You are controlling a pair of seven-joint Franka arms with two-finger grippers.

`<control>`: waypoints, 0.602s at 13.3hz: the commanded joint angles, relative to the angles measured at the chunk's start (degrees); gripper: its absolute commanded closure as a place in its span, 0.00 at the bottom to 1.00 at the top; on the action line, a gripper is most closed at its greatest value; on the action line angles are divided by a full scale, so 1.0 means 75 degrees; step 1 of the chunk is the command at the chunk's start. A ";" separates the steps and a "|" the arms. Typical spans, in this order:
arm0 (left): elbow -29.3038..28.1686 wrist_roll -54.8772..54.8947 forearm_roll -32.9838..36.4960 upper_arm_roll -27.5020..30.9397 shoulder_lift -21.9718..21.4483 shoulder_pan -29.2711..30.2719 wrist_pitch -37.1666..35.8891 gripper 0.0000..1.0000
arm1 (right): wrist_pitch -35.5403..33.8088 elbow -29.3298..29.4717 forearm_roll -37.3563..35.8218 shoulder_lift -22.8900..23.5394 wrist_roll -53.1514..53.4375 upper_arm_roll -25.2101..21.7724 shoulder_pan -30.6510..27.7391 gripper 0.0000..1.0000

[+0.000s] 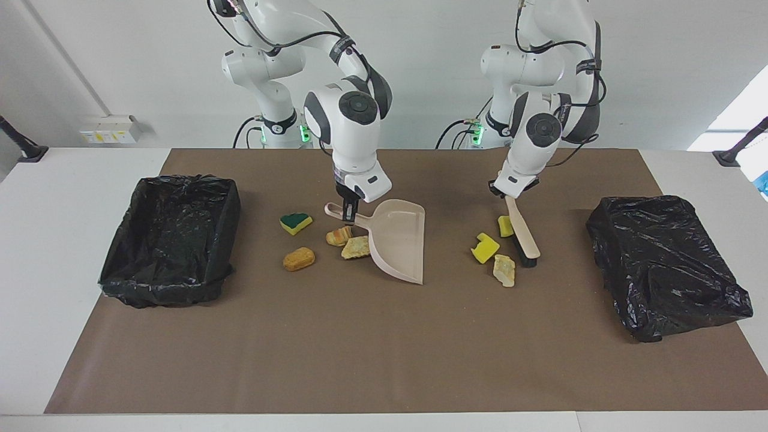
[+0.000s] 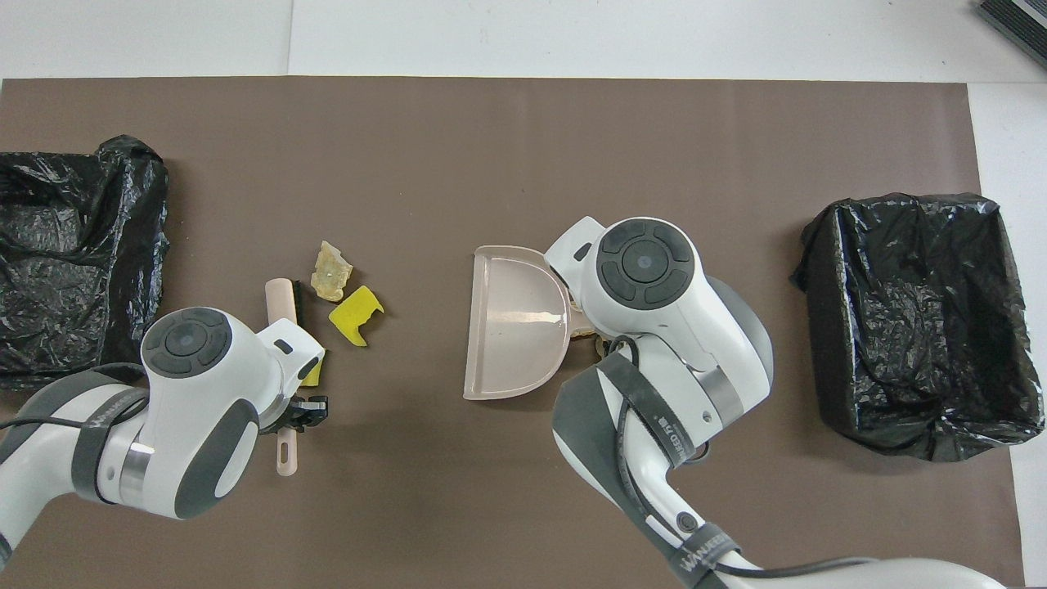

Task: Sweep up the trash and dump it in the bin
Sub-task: 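Place the dustpan near the trash with the right gripper, then sweep the yellow sponge pieces into the dustpan with the left gripper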

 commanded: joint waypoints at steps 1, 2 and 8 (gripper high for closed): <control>-0.0033 0.0000 -0.0236 0.0102 0.0052 -0.0553 0.0412 1.00 | 0.0501 -0.0251 0.0143 0.0147 -0.0399 0.0100 -0.0055 1.00; -0.0021 0.0012 -0.0470 0.0113 0.0076 -0.0752 0.0705 1.00 | 0.0548 -0.0251 0.0143 0.0195 -0.0364 0.0100 -0.0054 1.00; 0.0481 0.0000 -0.1747 0.0113 0.0321 -0.2181 0.0918 1.00 | 0.0958 -0.0286 0.0597 0.0476 0.0223 0.0123 0.0098 1.00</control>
